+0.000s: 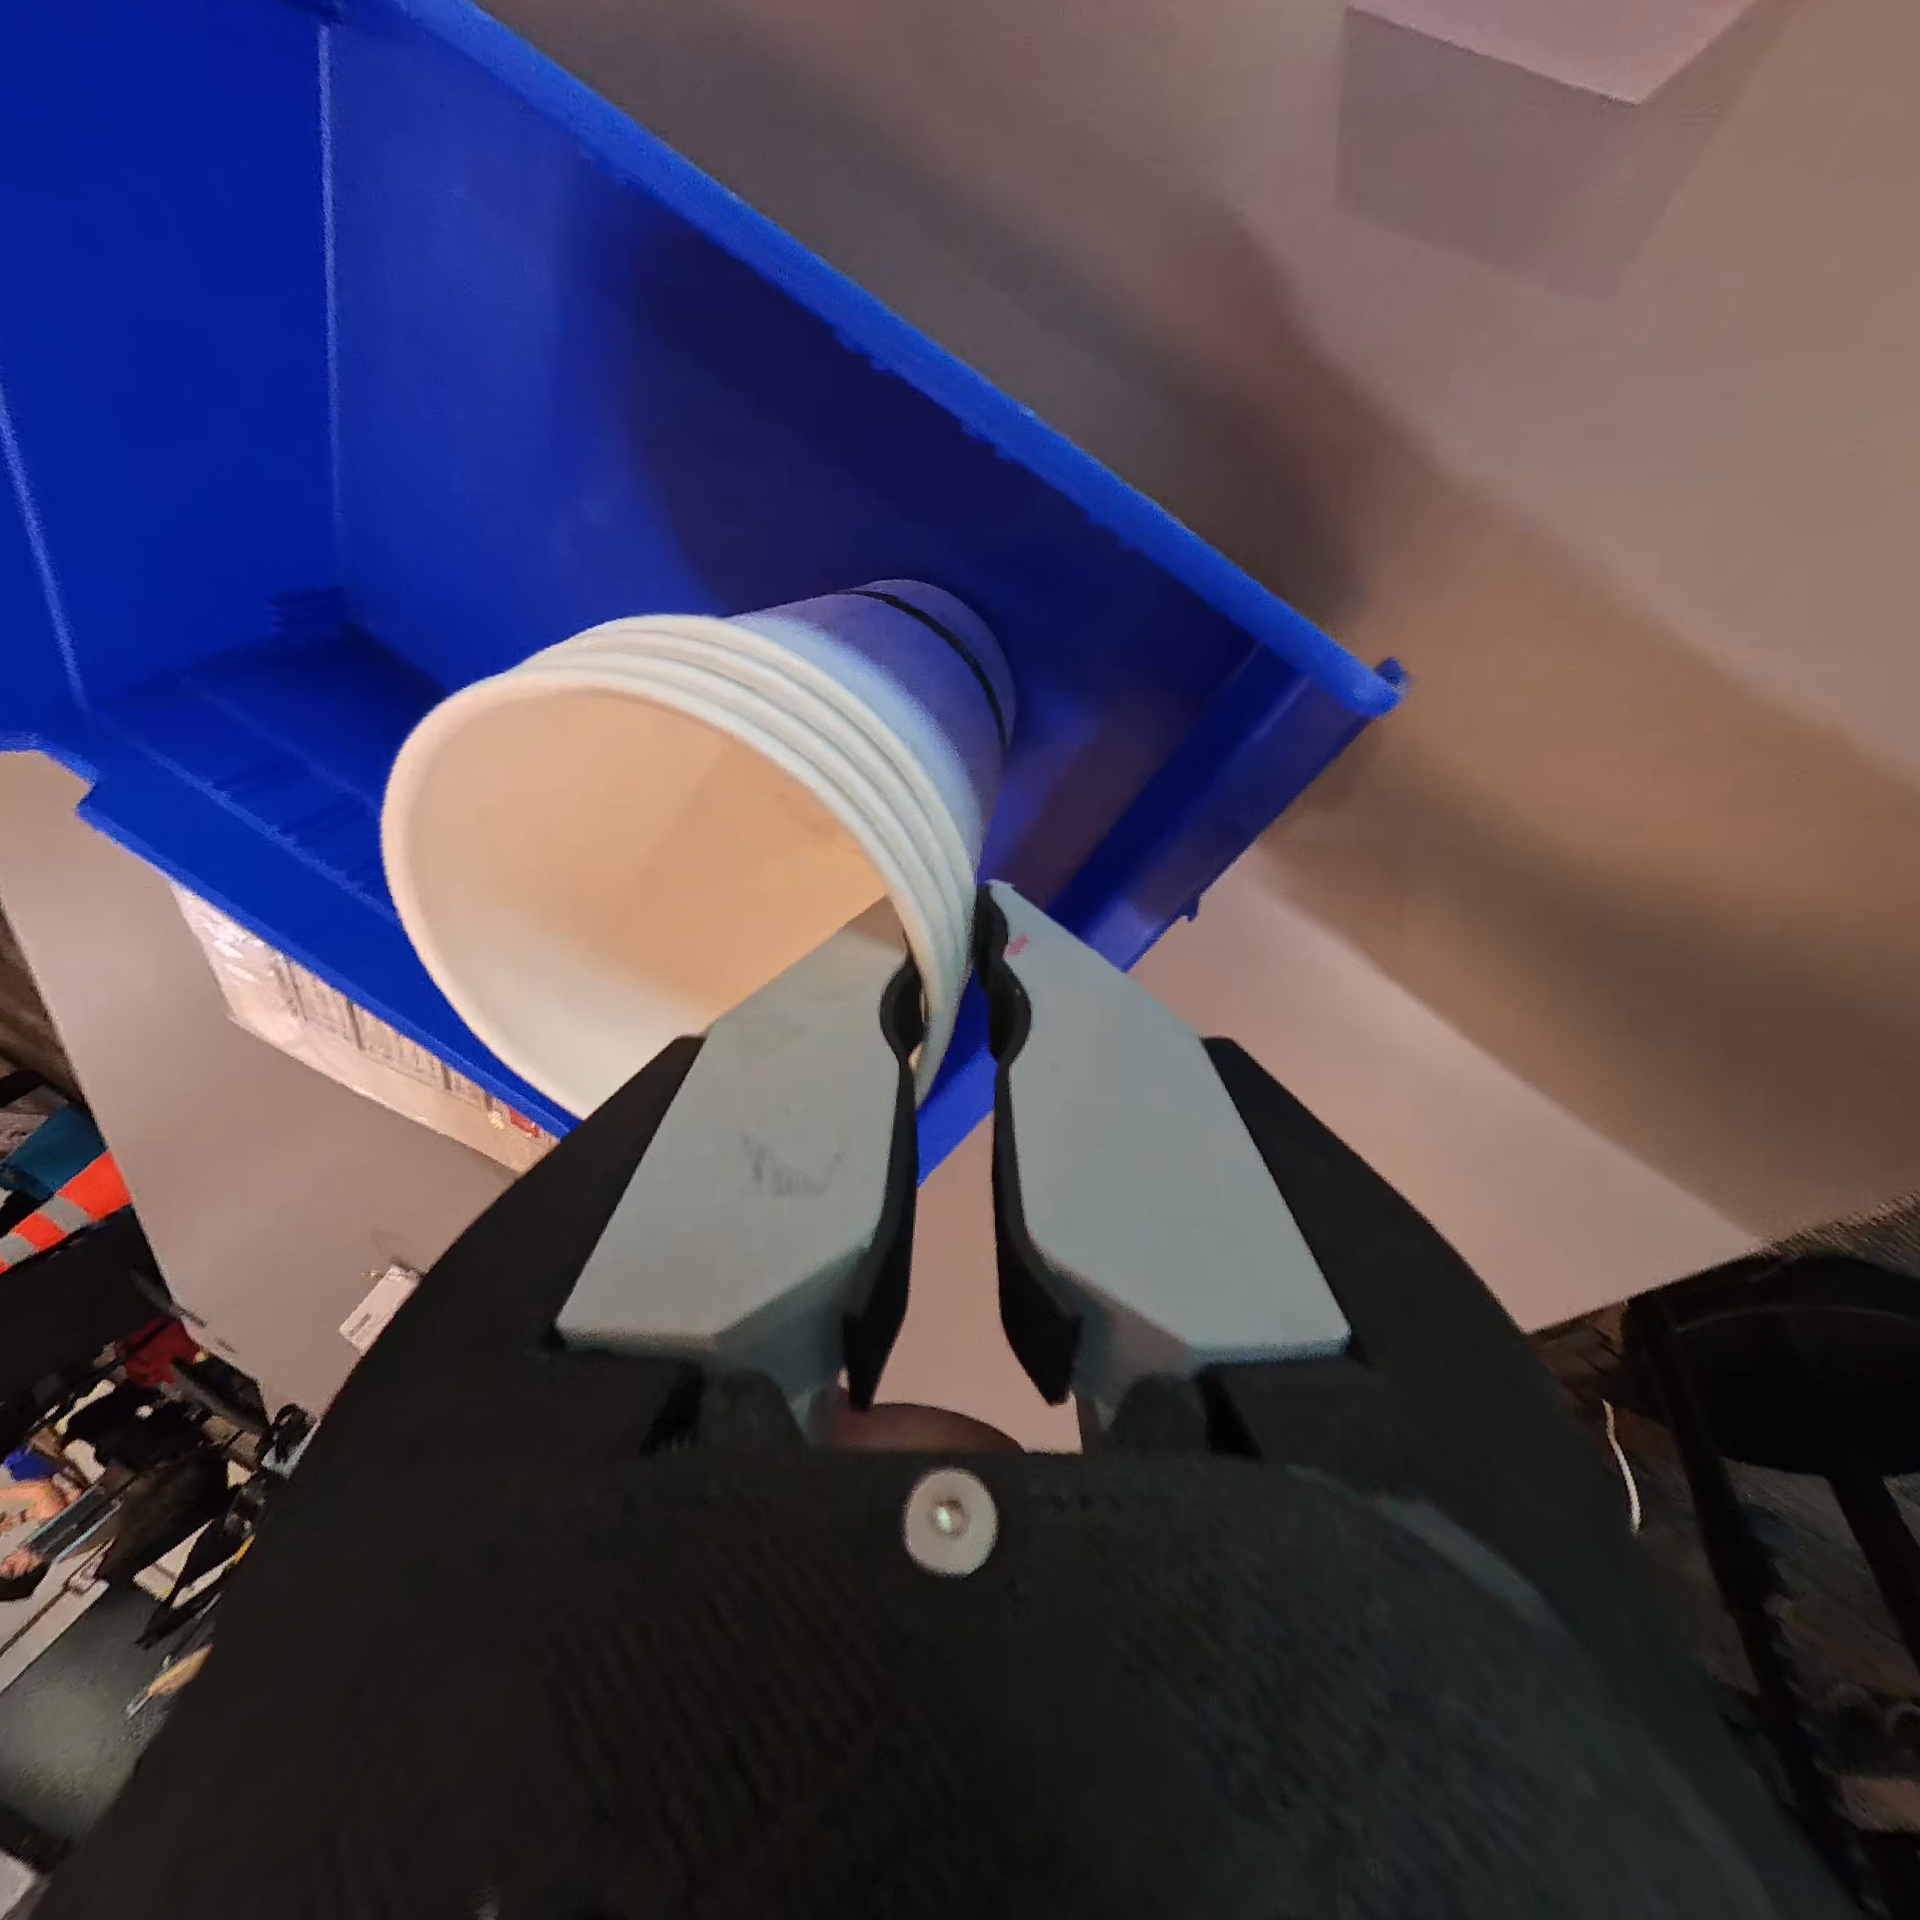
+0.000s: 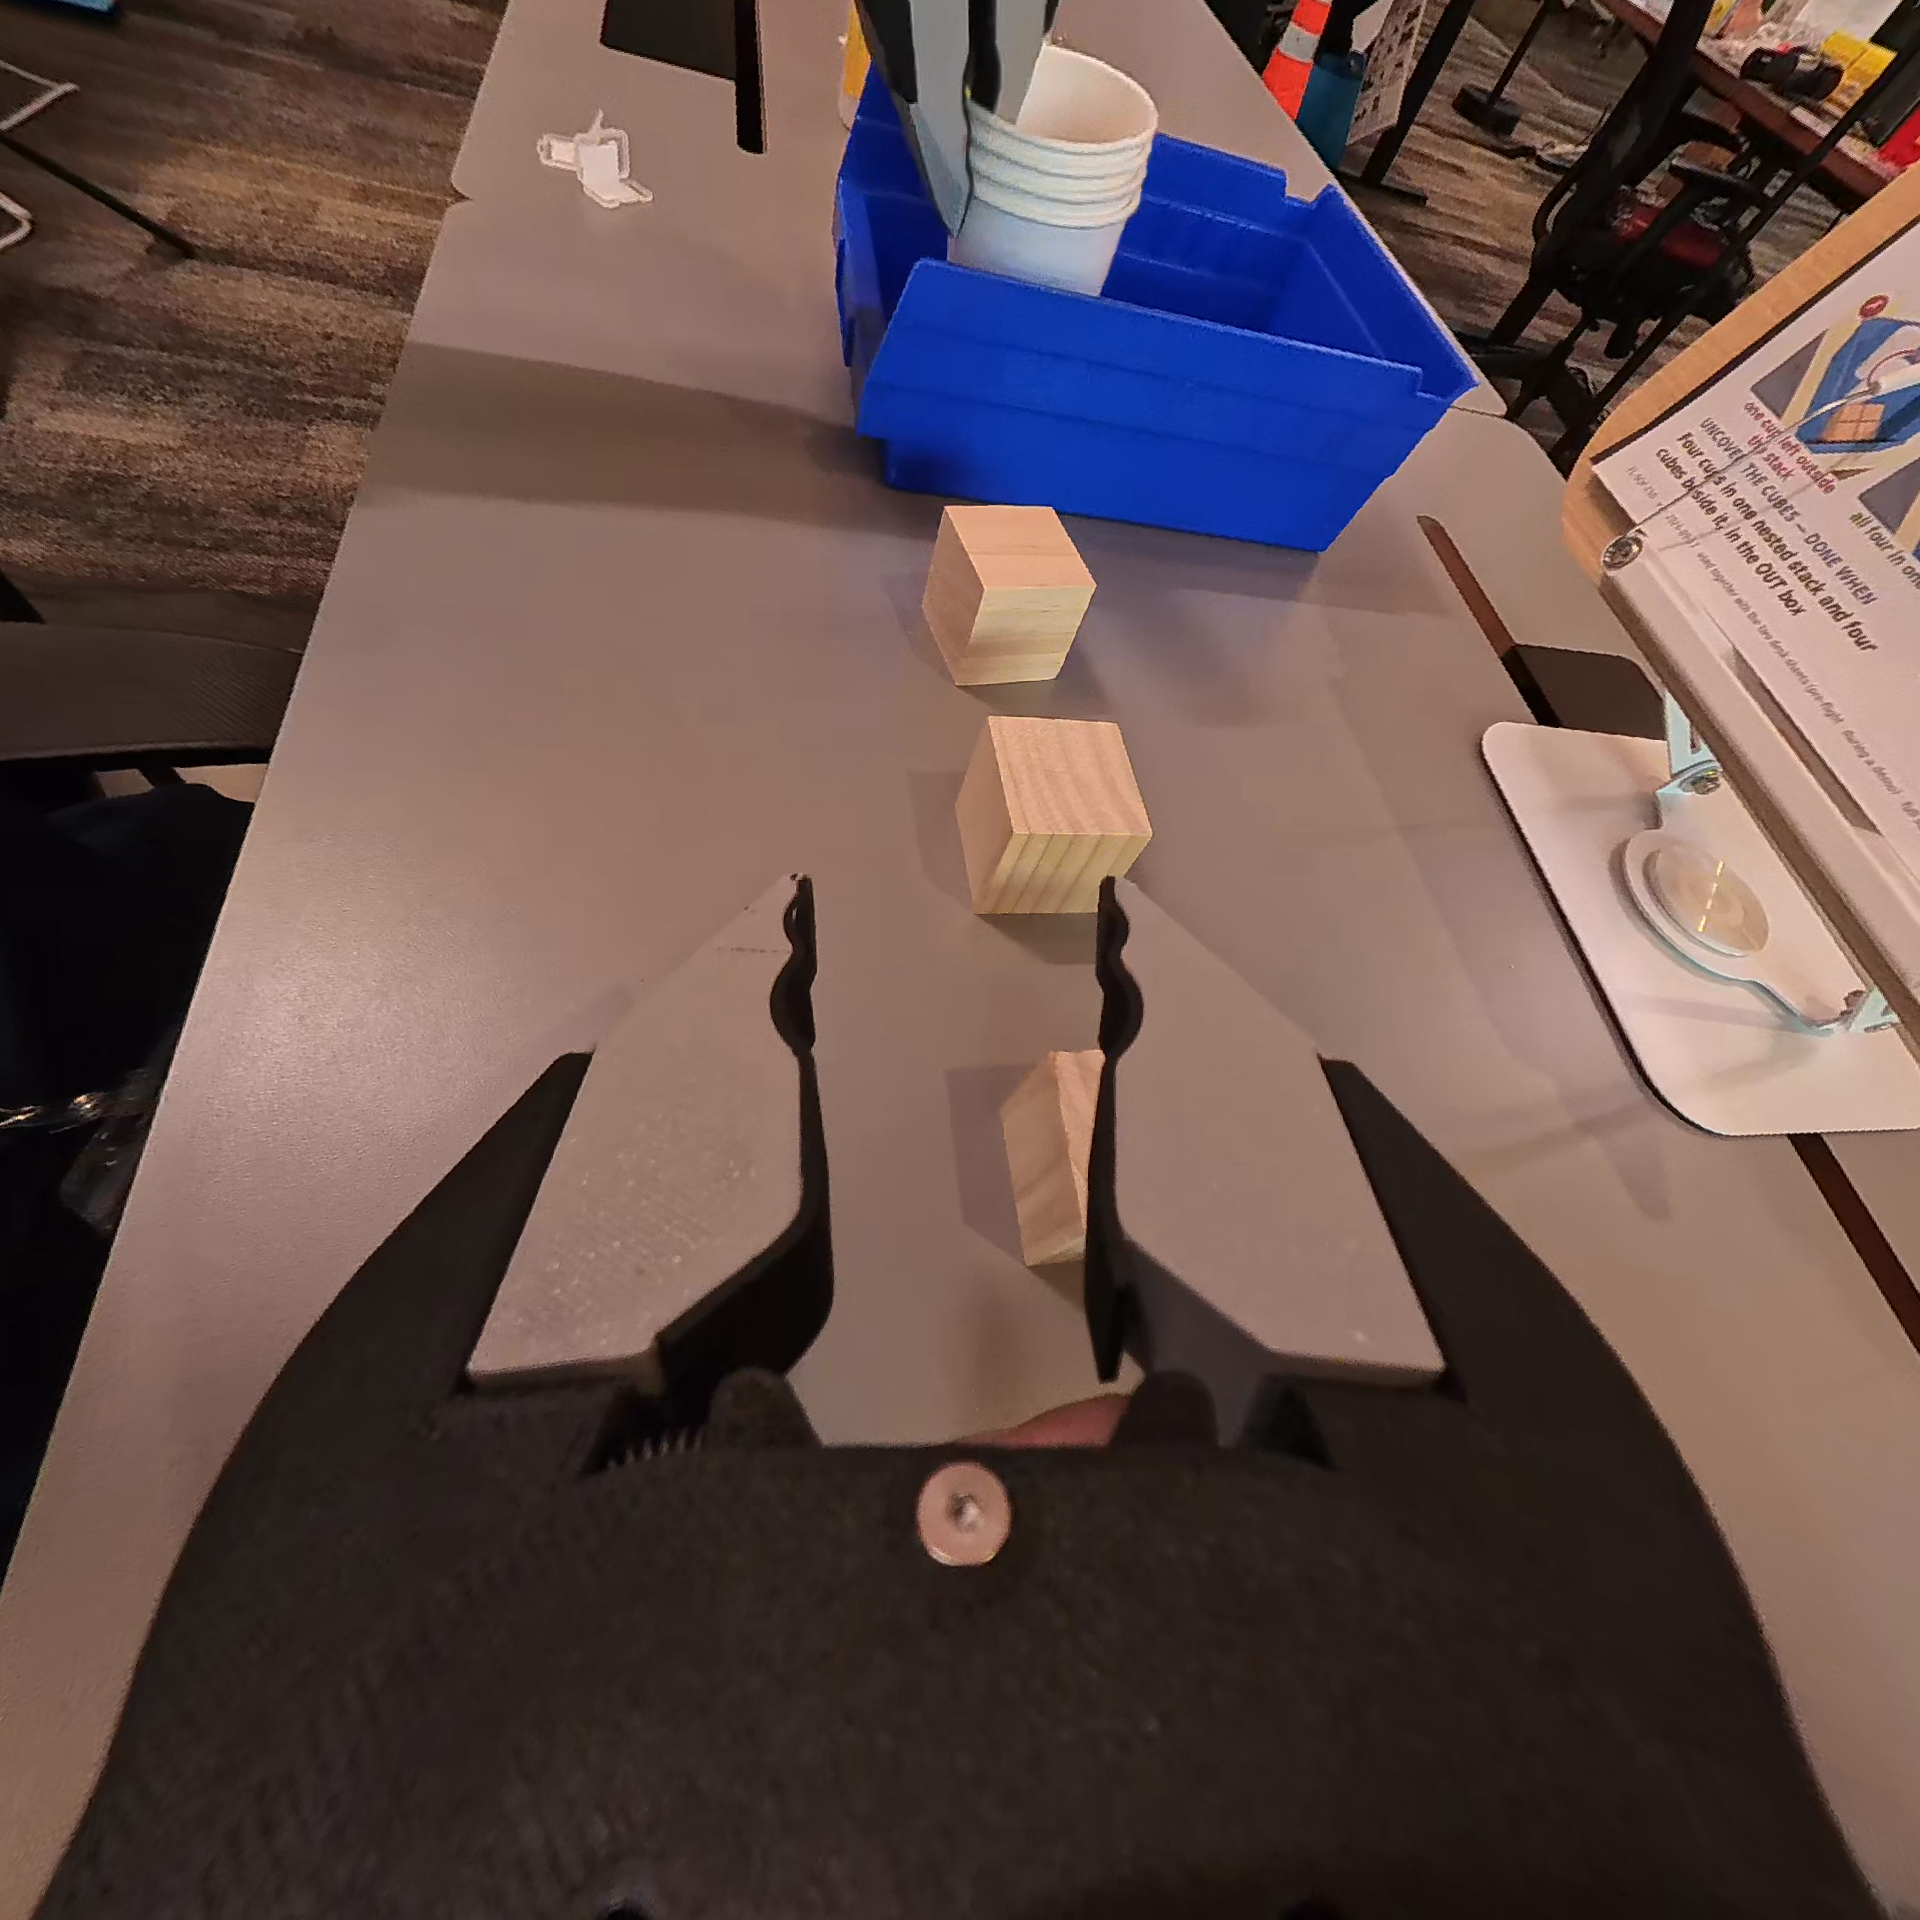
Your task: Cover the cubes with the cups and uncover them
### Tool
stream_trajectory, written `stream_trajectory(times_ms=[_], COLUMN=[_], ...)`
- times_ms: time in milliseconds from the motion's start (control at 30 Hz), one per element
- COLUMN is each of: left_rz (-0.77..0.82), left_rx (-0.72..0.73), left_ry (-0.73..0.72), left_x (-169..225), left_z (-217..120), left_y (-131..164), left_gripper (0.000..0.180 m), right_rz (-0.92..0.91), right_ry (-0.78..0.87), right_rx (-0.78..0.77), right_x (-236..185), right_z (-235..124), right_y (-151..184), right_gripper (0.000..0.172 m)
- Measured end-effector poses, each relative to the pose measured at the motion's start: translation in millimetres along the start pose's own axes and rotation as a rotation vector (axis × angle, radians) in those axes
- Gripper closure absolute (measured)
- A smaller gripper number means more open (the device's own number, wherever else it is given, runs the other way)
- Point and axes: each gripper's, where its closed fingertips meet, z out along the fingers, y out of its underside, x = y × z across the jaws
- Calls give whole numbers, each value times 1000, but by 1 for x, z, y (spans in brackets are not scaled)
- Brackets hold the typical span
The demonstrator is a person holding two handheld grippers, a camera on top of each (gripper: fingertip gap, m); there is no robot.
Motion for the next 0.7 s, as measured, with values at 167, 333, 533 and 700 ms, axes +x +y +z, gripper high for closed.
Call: stream_trajectory(times_ms=[167,333,533,700], left_rz=[-21,-21,-35,-24], left_rx=[34,20,68,49], left_ry=[-31,-54,-31,-42], left_x=[-4,-5,2,0], left_z=[3,15,29,32], left_y=[-6,-4,-13,-10], left_gripper=[170,165,171,168], right_rz=[6,13,21,29], right_ry=[0,-4,2,-2], right_rx=[-4,0,-12,-13], right_x=[-1,-1,0,0], right_z=[2,2,7,8], right_y=[3,4,8,10], right_gripper=[120,120,120,120])
